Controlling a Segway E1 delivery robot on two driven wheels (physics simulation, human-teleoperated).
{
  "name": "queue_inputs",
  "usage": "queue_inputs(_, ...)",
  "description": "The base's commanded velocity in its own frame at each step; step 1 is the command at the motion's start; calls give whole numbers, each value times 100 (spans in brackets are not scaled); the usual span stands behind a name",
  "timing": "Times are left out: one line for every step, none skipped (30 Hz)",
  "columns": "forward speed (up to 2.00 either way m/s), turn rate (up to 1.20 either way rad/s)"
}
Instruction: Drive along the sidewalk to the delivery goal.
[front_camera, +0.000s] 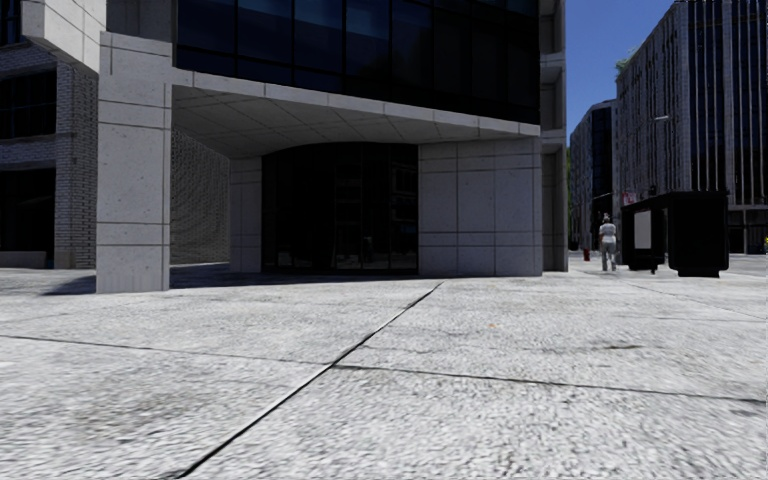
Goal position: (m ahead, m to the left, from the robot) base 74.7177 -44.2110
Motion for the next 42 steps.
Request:
queue_inputs(200,4)
queue_inputs(200,4)
queue_inputs(200,4)
queue_inputs(200,4)
queue_inputs(200,4)
queue_inputs(200,4)
queue_inputs(200,4)
queue_inputs(200,4)
queue_inputs(200,4)
queue_inputs(200,0)
queue_inputs(200,0)
queue_inputs(200,0)
queue_inputs(200,0)
queue_inputs(200,0)
queue_inputs(200,0)
queue_inputs(200,0)
queue_inputs(200,0)
queue_inputs(200,0)
queue_inputs(200,0)
queue_inputs(200,0)
queue_inputs(200,0)
queue_inputs(200,0)
queue_inputs(200,0)
queue_inputs(200,0)
queue_inputs(200,0)
queue_inputs(200,0)
queue_inputs(200,0)
queue_inputs(200,-6)
queue_inputs(200,-6)
queue_inputs(200,-18)
queue_inputs(200,-27)
queue_inputs(200,-43)
queue_inputs(200,-43)
queue_inputs(200,-49)
queue_inputs(200,-51)
queue_inputs(200,-51)
queue_inputs(200,-51)
queue_inputs(200,-51)
queue_inputs(200,-51)
queue_inputs(200,-51)
queue_inputs(200,-51)
queue_inputs(200,-51)
